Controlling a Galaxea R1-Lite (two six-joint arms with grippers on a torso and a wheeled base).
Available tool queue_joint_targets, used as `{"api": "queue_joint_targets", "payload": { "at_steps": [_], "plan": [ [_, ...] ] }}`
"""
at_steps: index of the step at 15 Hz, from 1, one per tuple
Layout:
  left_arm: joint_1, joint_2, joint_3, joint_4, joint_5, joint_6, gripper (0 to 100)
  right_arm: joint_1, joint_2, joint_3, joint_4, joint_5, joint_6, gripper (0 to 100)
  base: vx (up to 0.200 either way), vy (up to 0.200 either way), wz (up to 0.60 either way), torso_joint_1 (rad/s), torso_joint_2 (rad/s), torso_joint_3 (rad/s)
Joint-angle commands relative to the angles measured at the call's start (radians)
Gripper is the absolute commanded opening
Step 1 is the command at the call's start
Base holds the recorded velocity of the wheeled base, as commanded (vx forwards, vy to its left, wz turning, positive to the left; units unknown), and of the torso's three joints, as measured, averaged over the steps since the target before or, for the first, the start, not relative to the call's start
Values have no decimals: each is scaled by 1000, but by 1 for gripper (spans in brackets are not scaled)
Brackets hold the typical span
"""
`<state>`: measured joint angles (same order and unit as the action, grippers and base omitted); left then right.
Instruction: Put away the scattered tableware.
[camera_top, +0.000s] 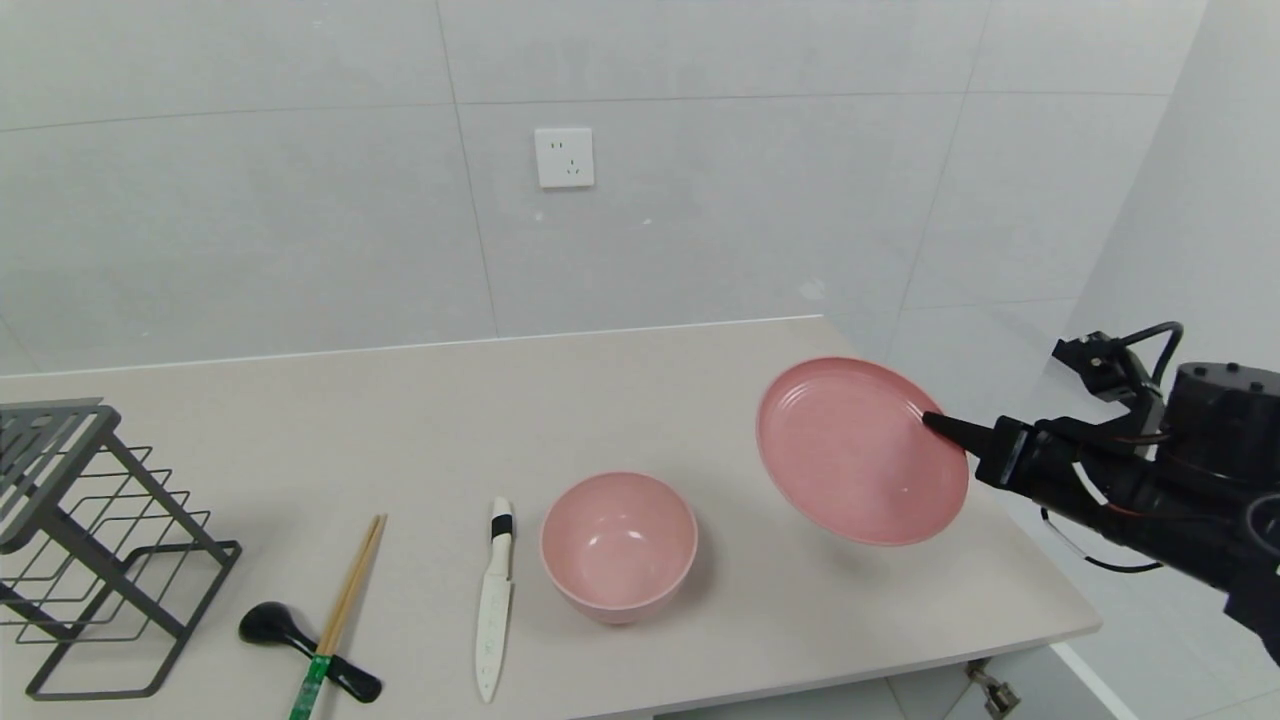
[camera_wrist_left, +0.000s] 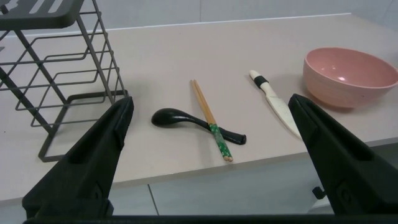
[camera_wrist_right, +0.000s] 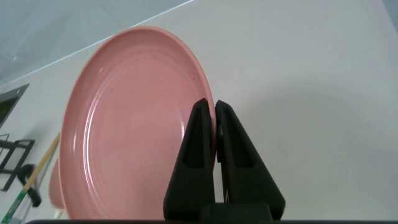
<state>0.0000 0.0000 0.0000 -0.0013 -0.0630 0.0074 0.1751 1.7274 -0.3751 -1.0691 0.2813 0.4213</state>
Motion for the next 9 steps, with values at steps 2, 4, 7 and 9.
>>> {"api": "queue_joint_targets", "payload": {
  "at_steps": [2, 4, 7, 9],
  "plan": [
    [0, 2, 0, 0, 0, -3, 100, 26, -123, 81, 0, -2, -45, 0, 0, 0, 0, 0, 0, 0],
    [0, 2, 0, 0, 2, -9, 100, 24, -141, 110, -2, -2, -131, 0, 0, 0, 0, 0, 0, 0],
    [0, 2, 0, -2, 2, -15, 100, 38, -187, 143, 0, -1, -145, 0, 0, 0, 0, 0, 0, 0],
    [2, 0, 0, -5, 0, 22, 100, 38, -220, 154, 0, -2, -145, 0, 0, 0, 0, 0, 0, 0]
  ]
}}
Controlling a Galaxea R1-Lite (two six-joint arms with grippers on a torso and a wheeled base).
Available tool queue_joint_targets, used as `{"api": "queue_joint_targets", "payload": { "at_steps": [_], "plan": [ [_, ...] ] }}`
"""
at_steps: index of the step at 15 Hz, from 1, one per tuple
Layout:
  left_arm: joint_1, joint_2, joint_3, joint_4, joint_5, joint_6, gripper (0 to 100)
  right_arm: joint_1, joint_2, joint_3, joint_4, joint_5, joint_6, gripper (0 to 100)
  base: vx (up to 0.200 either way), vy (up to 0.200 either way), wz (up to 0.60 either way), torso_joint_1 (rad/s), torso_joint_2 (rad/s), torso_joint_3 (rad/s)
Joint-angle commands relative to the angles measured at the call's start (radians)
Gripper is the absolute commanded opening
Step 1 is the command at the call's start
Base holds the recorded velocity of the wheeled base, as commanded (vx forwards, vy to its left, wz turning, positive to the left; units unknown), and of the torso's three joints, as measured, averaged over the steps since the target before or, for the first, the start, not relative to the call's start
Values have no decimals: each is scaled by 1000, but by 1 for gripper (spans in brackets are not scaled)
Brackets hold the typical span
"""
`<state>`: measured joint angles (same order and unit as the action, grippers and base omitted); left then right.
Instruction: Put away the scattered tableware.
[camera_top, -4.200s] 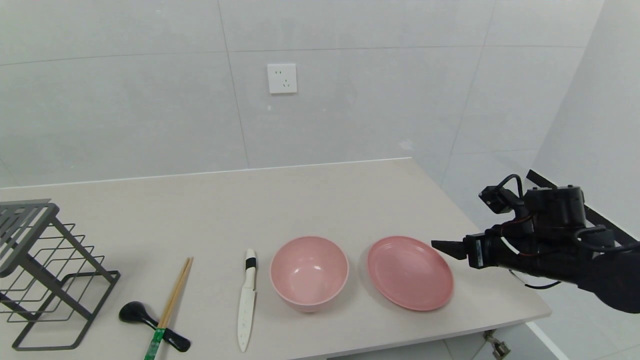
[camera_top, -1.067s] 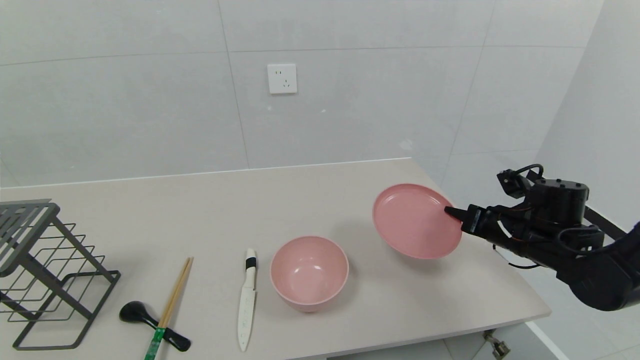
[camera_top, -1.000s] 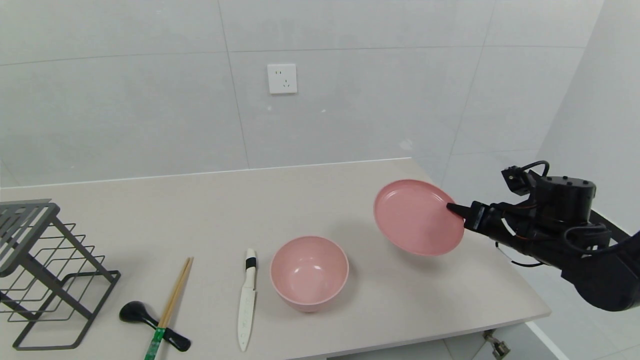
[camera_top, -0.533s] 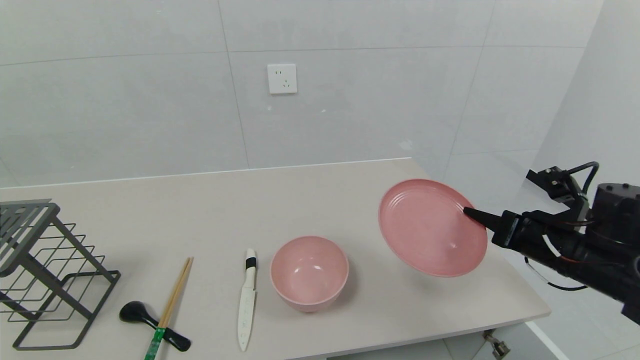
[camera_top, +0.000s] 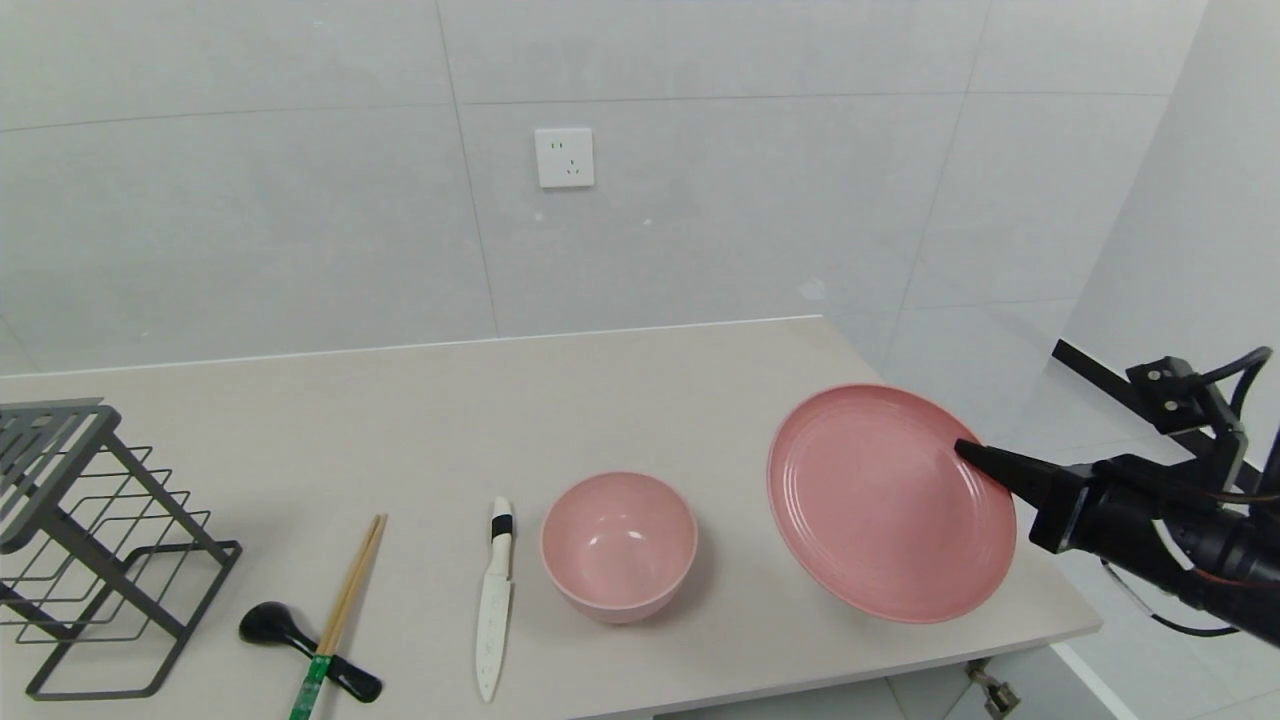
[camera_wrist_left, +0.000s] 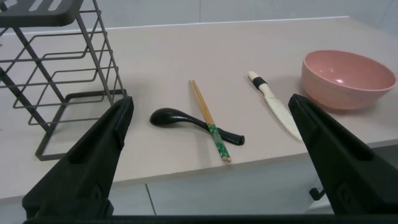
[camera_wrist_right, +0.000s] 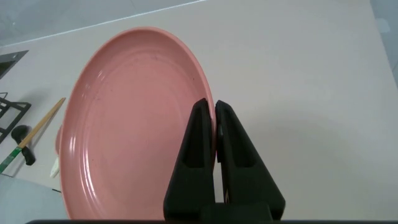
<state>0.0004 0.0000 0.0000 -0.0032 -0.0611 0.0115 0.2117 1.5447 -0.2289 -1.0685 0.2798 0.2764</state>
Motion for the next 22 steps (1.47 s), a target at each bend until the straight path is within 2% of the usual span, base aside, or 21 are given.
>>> {"api": "queue_joint_targets", "payload": {
  "at_steps": [1, 2, 4, 5, 6, 7, 8, 9, 10, 12, 14, 16, 17, 19, 21, 22],
  "plan": [
    [1, 0, 0, -8, -13, 61, 100, 2, -48, 11, -1, -1, 0, 0, 0, 0, 0, 0, 0, 0],
    [1, 0, 0, -9, -23, 76, 100, 0, -54, 11, -1, -1, 0, 0, 0, 0, 0, 0, 0, 0],
    [1, 0, 0, -27, -19, 82, 100, -6, -63, 22, -2, -1, 0, 0, 0, 0, 0, 0, 0, 0],
    [1, 0, -57, -149, -20, 67, 100, -2, -86, 31, -1, -1, 0, 0, 0, 0, 0, 0, 0, 0],
    [9, 20, -153, -196, -28, 50, 100, 0, -94, 30, 1, -1, -2, 0, 0, 0, 0, 0, 0, 0],
    [4, 37, -202, -172, -29, 31, 100, 2, -94, 26, -1, -1, -2, 0, 0, 0, 0, 0, 0, 0],
    [-7, 35, -207, -139, -29, 19, 100, 2, -92, 25, -1, -1, -2, 0, 0, 0, 0, 0, 0, 0],
    [-14, 38, -209, -89, -43, -7, 100, 2, -89, 22, -1, -1, -2, 0, 0, 0, 0, 0, 0, 0],
    [-16, 44, -218, -34, -91, -38, 100, 2, -89, 28, -1, -1, -2, 0, 0, 0, 0, 0, 0, 0],
    [-36, 110, -262, 51, -226, -120, 100, 0, -97, 33, 1, -1, -2, 0, 0, 0, 0, 0, 0, 0],
    [-37, 238, -330, 52, -304, -176, 100, -5, -106, 46, -1, -1, 0, 0, 0, 0, 0, 0, 0, 0],
    [-34, 350, -397, 52, -353, -225, 100, -3, -106, 49, -1, -1, 0, 0, 0, 0, 0, 0, 0, 0],
    [-40, 446, -451, 51, -390, -237, 100, 0, -106, 49, -1, -1, -2, 0, 0, 0, 0, 0, 0, 0],
    [-46, 581, -502, 32, -457, -235, 100, 0, -107, 51, -1, -1, 0, 0, 0, 0, 0, 0, 0, 0],
    [-48, 692, -518, -3, -487, -222, 100, 2, -117, 51, -1, -1, -2, 0, 0, 0, 0, 0, 0, 0],
    [-77, 807, -518, -80, -483, -212, 100, 2, -124, 51, -1, -1, -2, 0, 0, 0, 0, 0, 0, 0]
  ]
}}
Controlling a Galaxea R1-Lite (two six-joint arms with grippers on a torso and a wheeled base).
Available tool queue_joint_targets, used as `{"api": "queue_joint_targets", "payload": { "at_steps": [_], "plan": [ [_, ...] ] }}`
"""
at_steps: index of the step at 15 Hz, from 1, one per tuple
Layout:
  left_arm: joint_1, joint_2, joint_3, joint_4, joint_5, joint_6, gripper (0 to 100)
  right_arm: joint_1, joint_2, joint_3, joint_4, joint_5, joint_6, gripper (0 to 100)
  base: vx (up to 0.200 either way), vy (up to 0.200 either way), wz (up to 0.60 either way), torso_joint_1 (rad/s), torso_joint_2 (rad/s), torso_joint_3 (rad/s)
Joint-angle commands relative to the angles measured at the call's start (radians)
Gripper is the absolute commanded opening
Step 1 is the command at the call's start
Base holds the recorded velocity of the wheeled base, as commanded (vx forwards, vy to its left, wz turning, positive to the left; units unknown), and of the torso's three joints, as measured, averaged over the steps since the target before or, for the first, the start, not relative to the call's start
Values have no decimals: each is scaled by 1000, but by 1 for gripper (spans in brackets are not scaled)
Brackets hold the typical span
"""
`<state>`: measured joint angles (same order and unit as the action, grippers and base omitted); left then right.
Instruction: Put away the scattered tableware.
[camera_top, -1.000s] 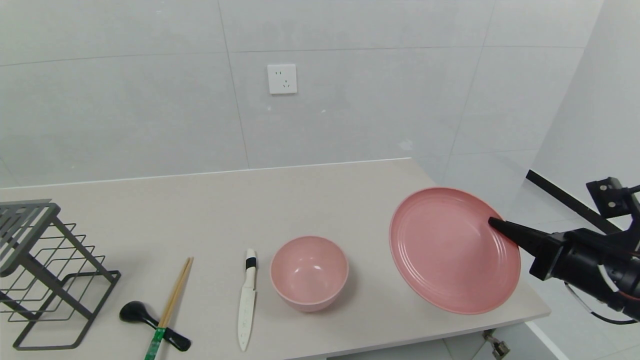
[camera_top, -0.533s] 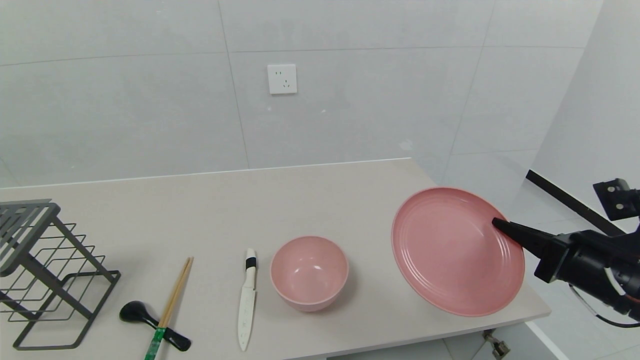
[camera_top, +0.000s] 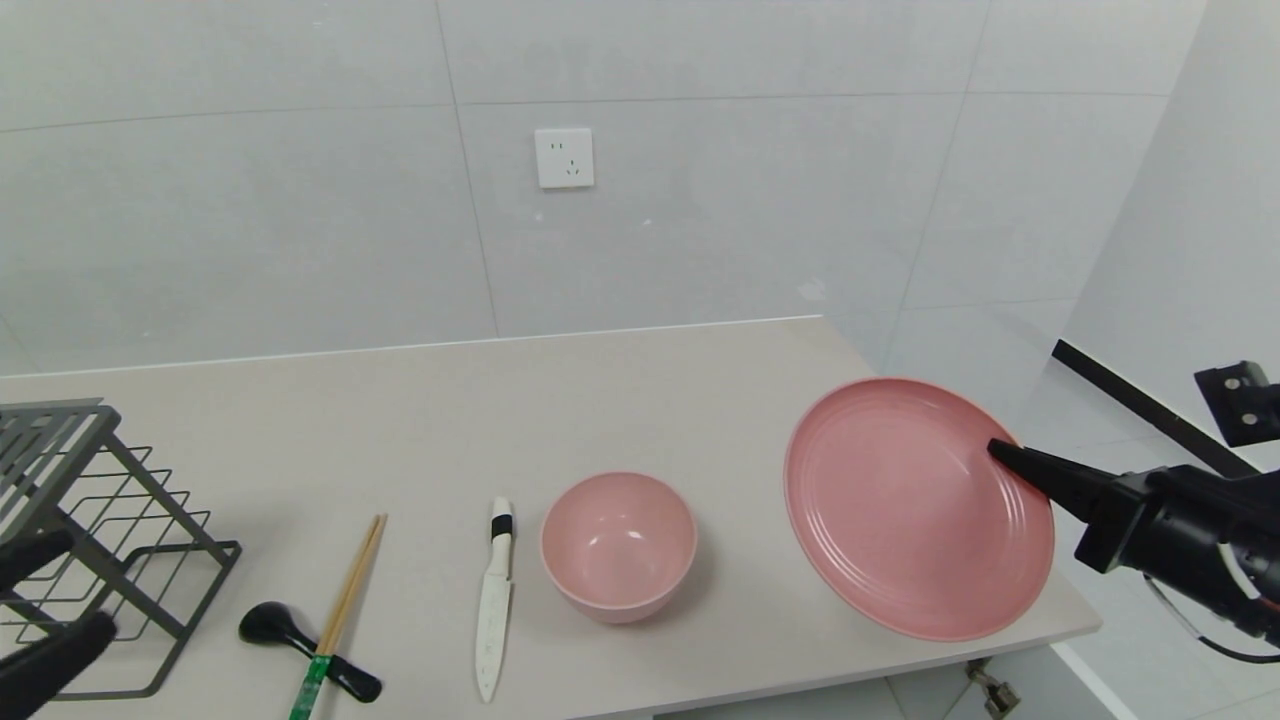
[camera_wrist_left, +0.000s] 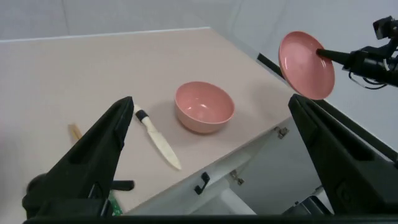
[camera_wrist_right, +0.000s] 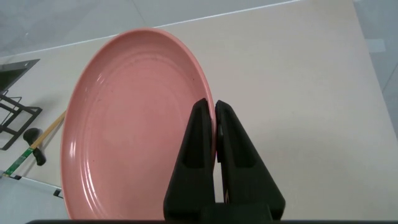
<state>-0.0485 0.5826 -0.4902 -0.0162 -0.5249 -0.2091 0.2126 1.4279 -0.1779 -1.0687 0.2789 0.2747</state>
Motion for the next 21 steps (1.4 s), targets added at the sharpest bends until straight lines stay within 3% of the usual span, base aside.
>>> {"api": "queue_joint_targets", "payload": {
  "at_steps": [1, 2, 5, 8, 11, 12, 14, 16, 18, 21],
  "plan": [
    [-47, 284, -28, -113, -15, 8, 100, 1, -7, -2, 0, 0, 0, 0, 0, 0, 0, 0, 0, 0],
    [-65, 384, -28, -189, -10, 7, 100, -1, -7, 0, 0, -1, 3, 0, 0, 0, 0, 0, 0, 0],
    [-85, 580, -34, -286, -10, 2, 100, -1, -7, 1, 0, -1, 1, 0, 0, 0, 0, 0, 0, 0],
    [-139, 758, -67, -297, -10, -49, 100, 1, -30, 9, 0, -1, -3, 0, 0, 0, 0, 0, 0, 0],
    [-165, 881, -94, -297, -6, -47, 100, 1, -58, 26, 0, -3, -5, 0, 0, 0, 0, 0, 0, 0],
    [-200, 941, -100, -298, 42, -38, 100, 1, -75, 31, 0, -3, -5, 0, 0, 0, 0, 0, 0, 0],
    [-238, 981, -99, -306, 82, -26, 100, -1, -87, 34, 1, -3, -3, 0, 0, 0, 0, 0, 0, 0],
    [-326, 1043, -103, -361, 135, -29, 100, -4, -95, 34, 0, -3, -3, 0, 0, 0, 0, 0, 0, 0],
    [-341, 1094, -105, -419, 172, -29, 100, -4, -99, 34, 0, -3, -3, 0, 0, 0, 0, 0, 0, 0],
    [-352, 1169, -107, -498, 177, -29, 100, -7, -115, 34, 1, -3, -3, 0, 0, 0, 0, 0, 0, 0]
  ]
}}
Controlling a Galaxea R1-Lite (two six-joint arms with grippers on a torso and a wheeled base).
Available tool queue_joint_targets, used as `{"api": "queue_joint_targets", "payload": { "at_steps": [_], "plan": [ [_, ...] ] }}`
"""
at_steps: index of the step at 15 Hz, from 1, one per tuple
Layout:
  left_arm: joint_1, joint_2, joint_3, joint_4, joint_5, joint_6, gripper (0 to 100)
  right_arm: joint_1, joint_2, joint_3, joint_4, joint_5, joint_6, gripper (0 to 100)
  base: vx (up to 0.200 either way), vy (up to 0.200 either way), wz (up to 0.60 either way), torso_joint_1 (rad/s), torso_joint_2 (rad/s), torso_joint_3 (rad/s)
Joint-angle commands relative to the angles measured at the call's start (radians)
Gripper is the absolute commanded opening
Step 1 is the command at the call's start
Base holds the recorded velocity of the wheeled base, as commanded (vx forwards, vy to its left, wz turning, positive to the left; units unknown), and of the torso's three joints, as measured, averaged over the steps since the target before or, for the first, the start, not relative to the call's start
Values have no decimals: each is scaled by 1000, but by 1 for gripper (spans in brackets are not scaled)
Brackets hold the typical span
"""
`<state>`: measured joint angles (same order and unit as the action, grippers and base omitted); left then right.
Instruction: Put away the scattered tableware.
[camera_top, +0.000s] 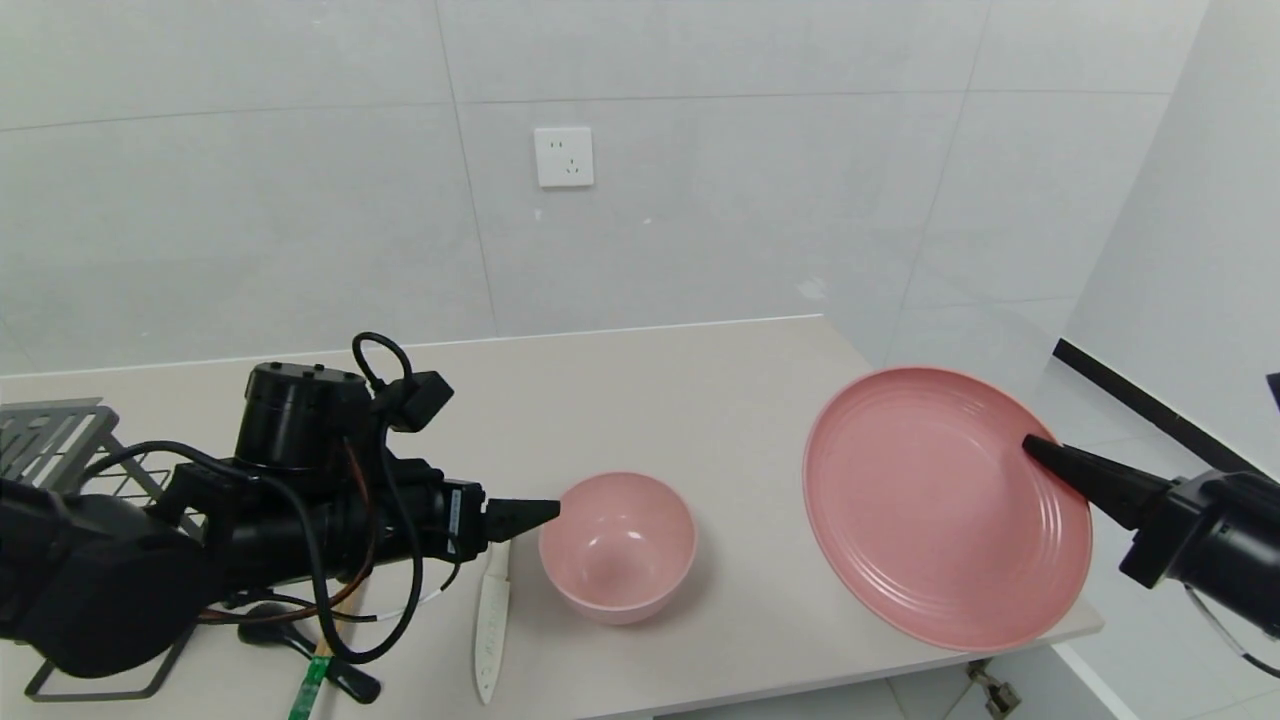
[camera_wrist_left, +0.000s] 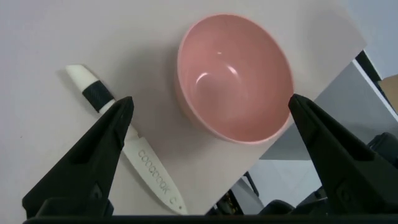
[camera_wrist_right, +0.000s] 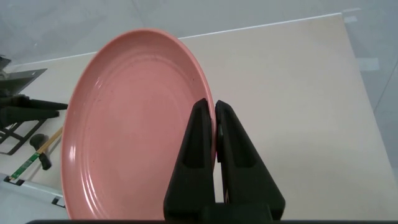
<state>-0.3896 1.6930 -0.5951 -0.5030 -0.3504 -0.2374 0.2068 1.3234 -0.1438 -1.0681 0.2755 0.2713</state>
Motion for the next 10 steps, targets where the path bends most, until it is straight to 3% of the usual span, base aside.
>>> {"api": "queue_joint_targets", "payload": {
  "at_steps": [1, 8, 10],
  "plan": [
    [-14, 71, -2, -17, 2, -2, 100, -1, -13, 0, 0, 1, 0, 0, 0, 0, 0, 0, 0, 0],
    [-55, 149, -29, -28, 2, -3, 100, -6, -26, 13, 2, -1, 2, 0, 0, 0, 0, 0, 0, 0],
    [-74, 177, -37, -48, 31, -3, 100, -14, -27, 13, 0, -1, 0, 0, 0, 0, 0, 0, 0, 0]
  ]
}}
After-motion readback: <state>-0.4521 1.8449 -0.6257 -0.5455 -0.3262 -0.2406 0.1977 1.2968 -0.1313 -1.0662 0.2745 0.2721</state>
